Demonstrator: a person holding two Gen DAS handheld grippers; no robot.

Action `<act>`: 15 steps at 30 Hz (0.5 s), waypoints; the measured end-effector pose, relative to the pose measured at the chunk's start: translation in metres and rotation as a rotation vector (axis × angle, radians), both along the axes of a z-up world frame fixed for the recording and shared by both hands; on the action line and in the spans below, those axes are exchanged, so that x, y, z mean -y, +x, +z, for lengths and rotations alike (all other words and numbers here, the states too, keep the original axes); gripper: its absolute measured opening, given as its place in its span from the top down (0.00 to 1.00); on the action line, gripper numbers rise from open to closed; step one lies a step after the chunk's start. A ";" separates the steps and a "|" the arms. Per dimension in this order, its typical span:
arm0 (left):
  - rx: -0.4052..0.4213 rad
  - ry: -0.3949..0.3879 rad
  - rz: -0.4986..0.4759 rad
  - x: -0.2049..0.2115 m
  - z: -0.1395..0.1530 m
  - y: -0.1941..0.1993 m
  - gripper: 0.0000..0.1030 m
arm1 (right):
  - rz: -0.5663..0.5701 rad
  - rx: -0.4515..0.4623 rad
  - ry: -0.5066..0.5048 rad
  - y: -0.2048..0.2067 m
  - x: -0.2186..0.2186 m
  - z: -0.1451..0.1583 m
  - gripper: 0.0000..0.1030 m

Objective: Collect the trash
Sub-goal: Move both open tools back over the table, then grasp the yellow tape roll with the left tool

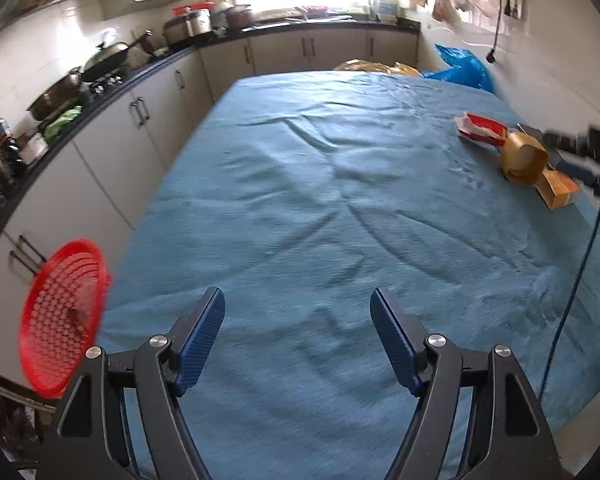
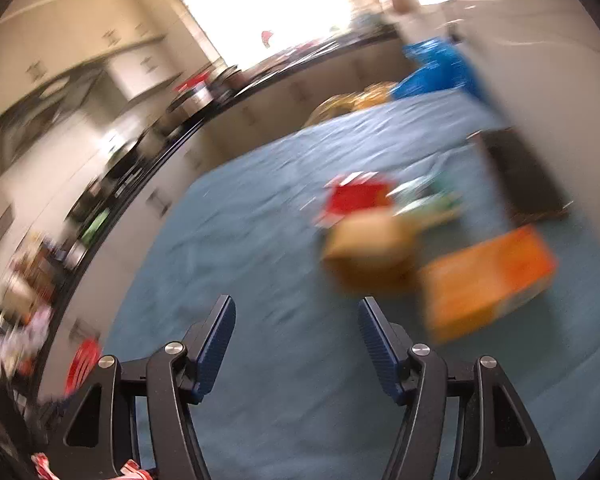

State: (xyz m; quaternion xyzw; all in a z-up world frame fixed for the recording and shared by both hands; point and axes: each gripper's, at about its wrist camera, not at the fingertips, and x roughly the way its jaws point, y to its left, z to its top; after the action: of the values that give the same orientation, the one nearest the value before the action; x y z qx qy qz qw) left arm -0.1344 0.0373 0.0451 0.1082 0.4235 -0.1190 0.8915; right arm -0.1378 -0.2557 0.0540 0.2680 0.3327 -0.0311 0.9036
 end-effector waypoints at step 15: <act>-0.055 -0.006 -0.012 0.019 -0.031 0.022 0.28 | 0.176 -0.050 0.178 0.067 0.027 -0.034 0.34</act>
State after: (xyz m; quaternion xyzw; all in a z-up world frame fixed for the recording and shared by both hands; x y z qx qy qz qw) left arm -0.1123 0.0183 0.0138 0.1046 0.4466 -0.1286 0.8792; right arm -0.0712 -0.2825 0.0205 0.3160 0.3789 0.0715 0.8669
